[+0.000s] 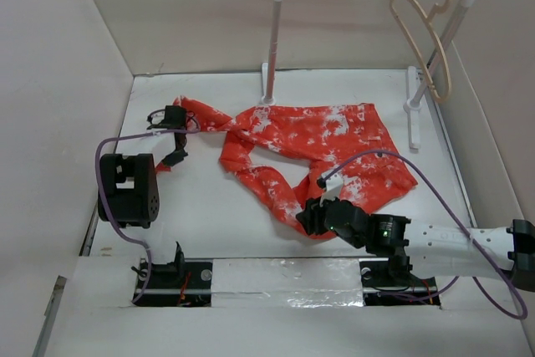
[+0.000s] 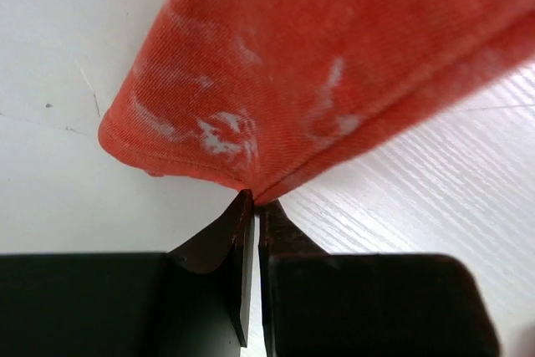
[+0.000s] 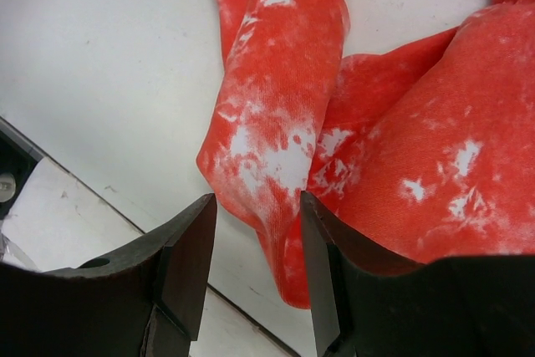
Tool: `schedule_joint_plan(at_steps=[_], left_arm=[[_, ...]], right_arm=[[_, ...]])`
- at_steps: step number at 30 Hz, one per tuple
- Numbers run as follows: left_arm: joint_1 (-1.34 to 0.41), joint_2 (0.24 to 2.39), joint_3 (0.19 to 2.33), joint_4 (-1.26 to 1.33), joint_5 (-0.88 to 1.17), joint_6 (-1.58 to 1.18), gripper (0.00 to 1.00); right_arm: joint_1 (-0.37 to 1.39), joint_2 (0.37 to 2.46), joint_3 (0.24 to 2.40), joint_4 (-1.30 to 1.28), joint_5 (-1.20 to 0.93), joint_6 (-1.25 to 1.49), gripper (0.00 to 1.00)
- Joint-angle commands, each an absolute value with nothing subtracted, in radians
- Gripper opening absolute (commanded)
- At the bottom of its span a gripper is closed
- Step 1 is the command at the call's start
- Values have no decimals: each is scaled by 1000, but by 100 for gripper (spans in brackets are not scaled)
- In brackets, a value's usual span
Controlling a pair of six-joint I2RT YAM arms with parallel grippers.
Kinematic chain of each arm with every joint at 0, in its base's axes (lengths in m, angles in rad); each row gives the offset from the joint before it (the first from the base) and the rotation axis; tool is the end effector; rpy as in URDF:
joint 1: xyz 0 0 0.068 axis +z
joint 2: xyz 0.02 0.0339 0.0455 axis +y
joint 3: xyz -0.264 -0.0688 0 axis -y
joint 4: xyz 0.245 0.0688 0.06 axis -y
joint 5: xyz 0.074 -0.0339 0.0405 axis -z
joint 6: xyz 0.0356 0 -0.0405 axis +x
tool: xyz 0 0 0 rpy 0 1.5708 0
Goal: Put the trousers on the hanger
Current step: Flatten out the trousers at the center of the board.
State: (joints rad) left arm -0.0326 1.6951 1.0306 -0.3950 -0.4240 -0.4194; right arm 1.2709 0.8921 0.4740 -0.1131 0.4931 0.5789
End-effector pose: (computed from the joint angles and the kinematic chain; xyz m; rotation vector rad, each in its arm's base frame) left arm 0.3350 0.0037 0.1788 -0.6254 2.4532 0.3822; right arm 0.0732 0.1798 0.2210 -0.4221 2.0510 0.6332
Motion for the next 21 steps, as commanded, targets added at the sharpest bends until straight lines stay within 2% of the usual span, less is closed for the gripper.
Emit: schedule_joint_plan(at_steps=[1, 5, 10, 13, 16, 19, 21], left_arm=[[-53, 1617, 1083, -425, -427, -408, 0], [-149, 1438, 1130, -465, -266, -405, 0], [-161, 1223, 1265, -520, 105, -443, 0], [-52, 1145, 1333, -494, 251, -492, 0], [73, 1075, 1261, -375, 317, -613, 0], [184, 1019, 1021, -155, 357, -794, 0], [233, 1025, 942, -63, 342, -885, 0]], right_arm=[[1267, 903, 469, -40, 502, 566, 51], [1267, 931, 469, -31, 512, 558, 51], [1267, 920, 477, -46, 523, 561, 51], [1267, 890, 471, -61, 528, 564, 51], [1267, 865, 482, -89, 545, 560, 51], [1258, 850, 508, -126, 563, 560, 52], [1247, 848, 520, -144, 563, 557, 52]])
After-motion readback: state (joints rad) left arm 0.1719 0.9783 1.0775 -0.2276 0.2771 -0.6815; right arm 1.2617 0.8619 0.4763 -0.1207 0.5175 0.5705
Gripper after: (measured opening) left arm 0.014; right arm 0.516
